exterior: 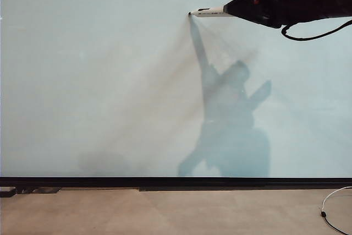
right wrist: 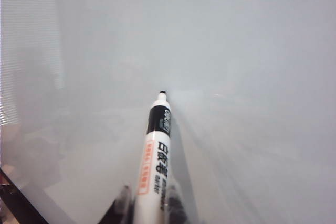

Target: Pick up the pen on the shelf to the right of the whiteboard and draw a triangle.

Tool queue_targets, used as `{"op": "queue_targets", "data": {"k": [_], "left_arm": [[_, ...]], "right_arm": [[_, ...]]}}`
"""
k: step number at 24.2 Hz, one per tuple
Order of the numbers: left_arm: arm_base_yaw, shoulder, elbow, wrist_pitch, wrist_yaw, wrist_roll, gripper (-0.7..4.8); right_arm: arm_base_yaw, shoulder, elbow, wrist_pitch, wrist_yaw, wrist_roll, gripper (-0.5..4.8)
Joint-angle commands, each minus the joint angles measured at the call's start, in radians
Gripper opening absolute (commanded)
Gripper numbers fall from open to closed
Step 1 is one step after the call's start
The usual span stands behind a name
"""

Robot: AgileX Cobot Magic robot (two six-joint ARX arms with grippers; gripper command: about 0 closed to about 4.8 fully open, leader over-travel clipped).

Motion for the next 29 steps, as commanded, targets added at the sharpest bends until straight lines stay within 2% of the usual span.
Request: {"op": "queue_targets", "data": {"k": [1,29], "left_arm": [[0.0,0.0,0.003,0.012,0.003,0.0,-0.05],[0.0,0.0,0.003,0.012,0.003,0.0,-0.05]], "right_arm": [[0.0,0.01,0.008,0.003,0.01,-0.003,-0.03],[0.061,0.205,0.055,0.041,-0.007,0.027,-0.03]]}}
